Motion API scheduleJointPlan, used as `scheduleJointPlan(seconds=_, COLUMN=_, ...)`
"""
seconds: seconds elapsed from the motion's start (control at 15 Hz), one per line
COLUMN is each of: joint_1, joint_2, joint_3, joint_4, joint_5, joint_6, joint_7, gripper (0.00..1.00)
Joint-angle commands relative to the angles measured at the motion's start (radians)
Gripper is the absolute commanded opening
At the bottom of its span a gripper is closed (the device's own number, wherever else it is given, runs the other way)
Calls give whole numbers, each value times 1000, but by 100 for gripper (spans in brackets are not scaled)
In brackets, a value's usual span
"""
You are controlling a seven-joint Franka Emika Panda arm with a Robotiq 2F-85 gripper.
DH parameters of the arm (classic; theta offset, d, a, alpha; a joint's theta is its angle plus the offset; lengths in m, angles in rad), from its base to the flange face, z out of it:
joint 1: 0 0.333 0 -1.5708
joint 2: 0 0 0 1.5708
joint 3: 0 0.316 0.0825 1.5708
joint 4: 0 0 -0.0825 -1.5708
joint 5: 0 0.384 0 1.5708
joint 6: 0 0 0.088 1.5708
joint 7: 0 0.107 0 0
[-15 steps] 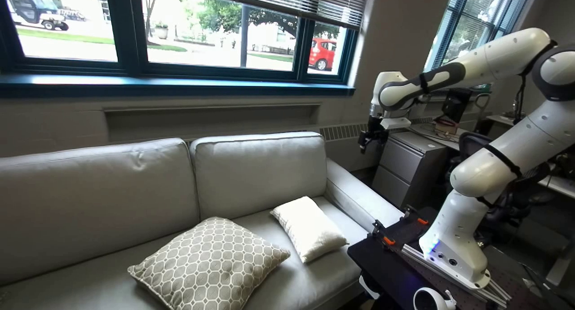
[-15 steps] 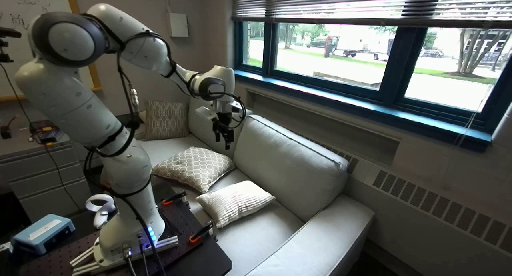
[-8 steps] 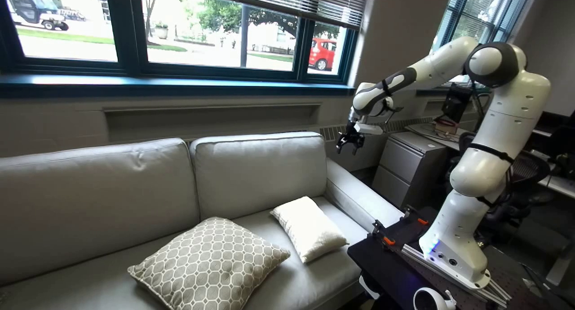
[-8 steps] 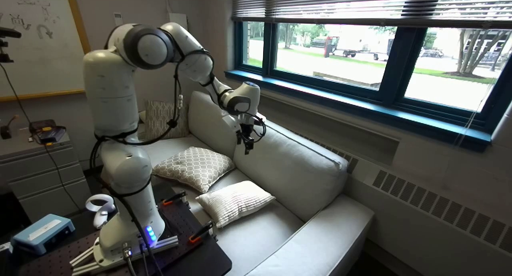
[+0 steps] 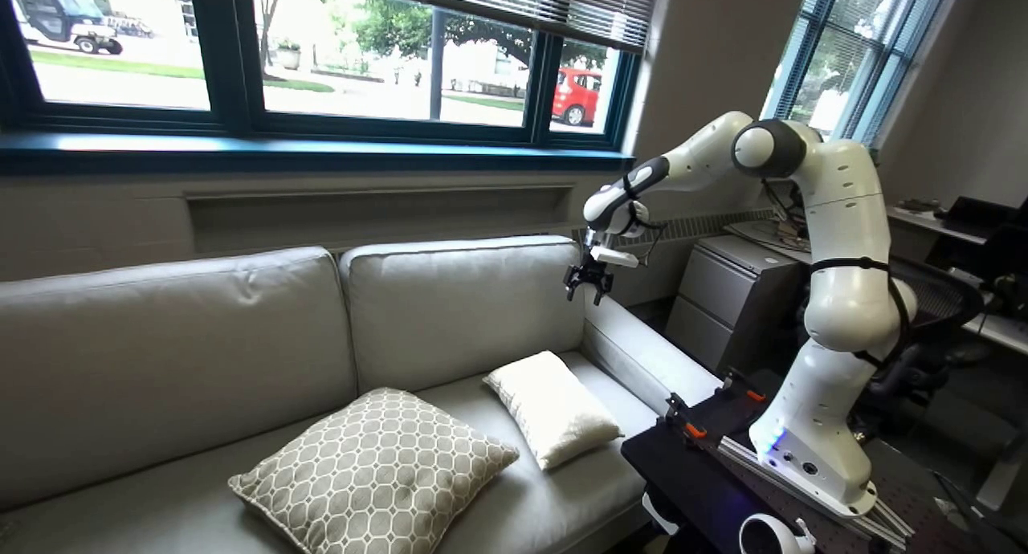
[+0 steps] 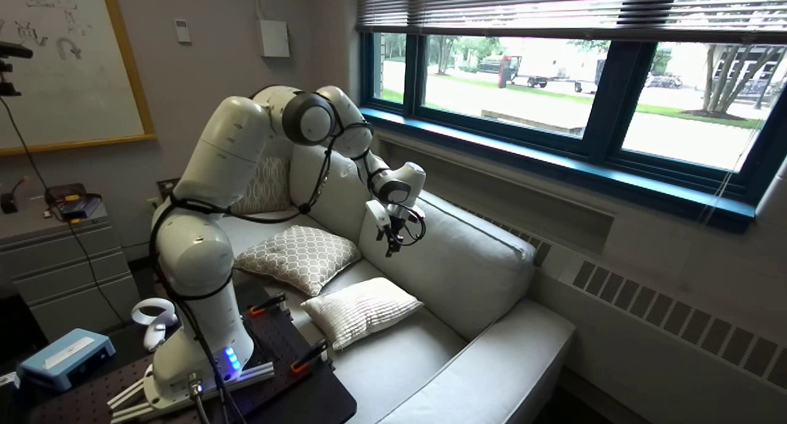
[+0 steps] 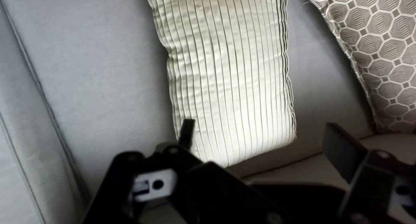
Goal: Put the pillows upright against the armrest
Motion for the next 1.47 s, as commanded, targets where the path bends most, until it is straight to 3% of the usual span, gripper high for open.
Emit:
scheduleJointPlan(seconds=0.0, joint_1=-2, joint_2=32, joint_3=2, joint_4=30, joint_5=-2, joint_6=-11, joint_7=1, gripper=100)
scheduleJointPlan(seconds=0.2, joint_1=-3, joint_2=54, joint_3=2, joint_4=59, joint_5=-2, joint_6=-25, joint_7=2, gripper=100)
scheduleJointPlan(seconds=0.4, joint_1=27, joint_2=46, joint_3=-28, joint_4=43, joint_5=-70, joint_6=57, joint_7=21, gripper=100)
scheduleJointPlan(seconds=0.8, joint_1=-49, joint_2=302, joint_3=-16, joint_4=291, joint_5=13, joint_6=134, joint_7=49, gripper=100)
scheduleJointPlan(seconds=1.13, joint_1=-152, joint_2=560, joint_3=19, joint_4=532, joint_5=95, joint_6=92, joint_7=38, gripper=100)
scheduleJointPlan(seconds=1.4, joint_1=-237, joint_2=745, joint_3=90, joint_4=709, joint_5=165, joint_6=22, joint_7=15, gripper=100)
